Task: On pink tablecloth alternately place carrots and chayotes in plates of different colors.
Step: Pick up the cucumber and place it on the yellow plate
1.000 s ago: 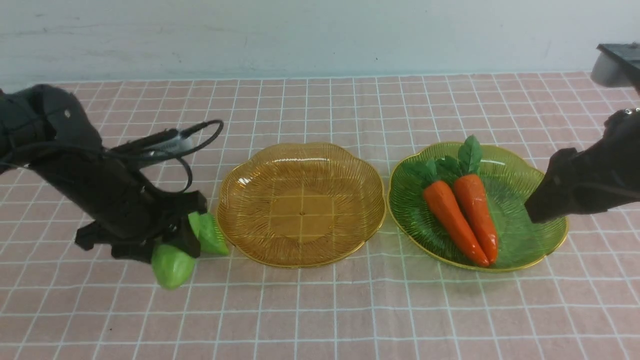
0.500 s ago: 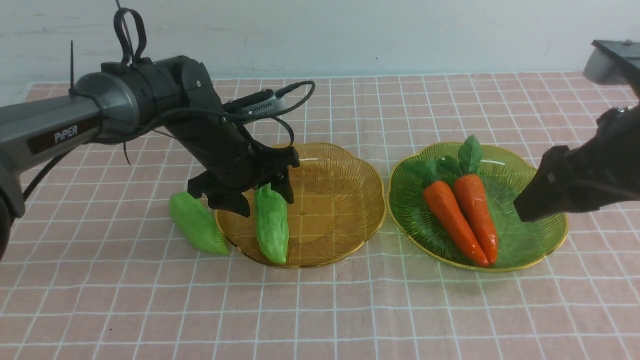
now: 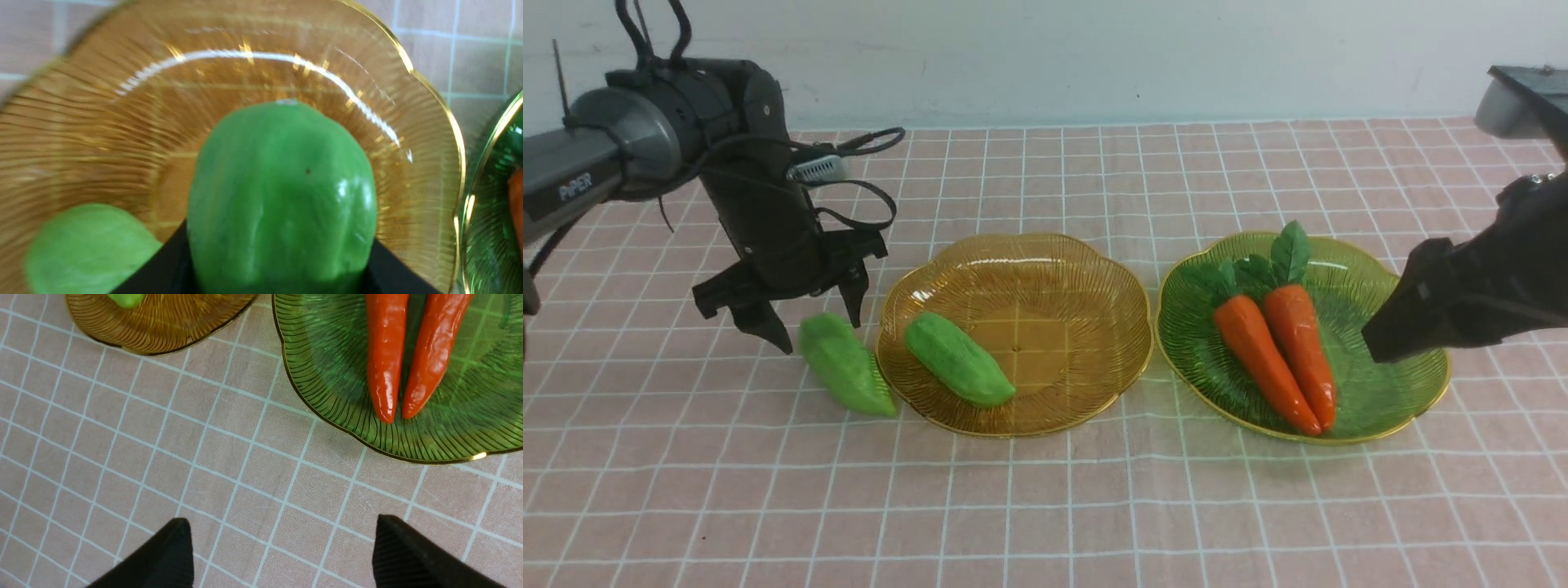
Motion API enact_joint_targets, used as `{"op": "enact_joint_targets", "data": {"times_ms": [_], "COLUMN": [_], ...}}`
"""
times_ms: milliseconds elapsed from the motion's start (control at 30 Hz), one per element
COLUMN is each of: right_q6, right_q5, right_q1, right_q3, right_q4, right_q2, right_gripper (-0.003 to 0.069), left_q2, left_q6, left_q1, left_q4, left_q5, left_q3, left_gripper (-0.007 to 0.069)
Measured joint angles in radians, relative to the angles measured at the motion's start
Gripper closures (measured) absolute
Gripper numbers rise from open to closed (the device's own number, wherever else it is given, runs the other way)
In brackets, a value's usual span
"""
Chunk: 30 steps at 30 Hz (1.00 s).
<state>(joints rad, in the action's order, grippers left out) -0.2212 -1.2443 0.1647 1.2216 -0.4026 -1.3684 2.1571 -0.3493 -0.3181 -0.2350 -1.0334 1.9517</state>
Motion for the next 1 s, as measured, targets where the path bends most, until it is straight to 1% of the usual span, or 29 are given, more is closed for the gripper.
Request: {"op": "enact_joint_targets", "data": {"times_ms": [167,400,467,567,667,767,833,900,1000], "right_q6": [0.009,0.077,0.092,0.138,0.19,0.205,0.208,0.208,0.208], "right_q5": [0.0,0.0,0.0,-0.001,-0.005,-0.007,-0.007,-0.007,-0.012], "right_q1": [0.0,0.0,0.0,0.0,0.0,0.0,0.0,0.0,0.0], "right_q3": [0.0,0.0,0.0,0.0,0.0,0.0,-0.012,-0.061,-0.155], "right_q4": [-0.004,-0.005,-0.005,0.023,0.094,0.15,0.159,0.159,0.164], "right_q2": [0.0,0.033,0.065,0.1,0.153,0.222,0.292,0.414,0.61], "right_gripper": [0.0145,0.0228,0.0246,0.0253,0.0255,0.0257,0.0262,0.0286,0.0356], "left_q2": [0.064,0.098,0.098,0.098,0.098,0.098,0.098,0.099,0.101], "left_q6": [0.003,-0.003,-0.014,-0.018,-0.018,-0.015,-0.005,0.011,0.058], "left_q1": [-0.022,-0.022,-0.022,-0.022,-0.022,-0.022,-0.022,-0.022,-0.024], "left_q4": [-0.006,0.012,-0.001,-0.039,-0.066,-0.075,-0.074,-0.059,-0.008], "left_q5": [0.022,0.016,0.023,0.025,0.025,-0.007,-0.061,-0.146,-0.192], "left_q3": [0.0,0.0,0.0,0.0,0.0,0.021,0.062,0.132,0.246], "left_gripper": [0.0294,0.0278,0.0274,0.0245,0.0167,0.0039,0.0011,0.0033,0.0147]}}
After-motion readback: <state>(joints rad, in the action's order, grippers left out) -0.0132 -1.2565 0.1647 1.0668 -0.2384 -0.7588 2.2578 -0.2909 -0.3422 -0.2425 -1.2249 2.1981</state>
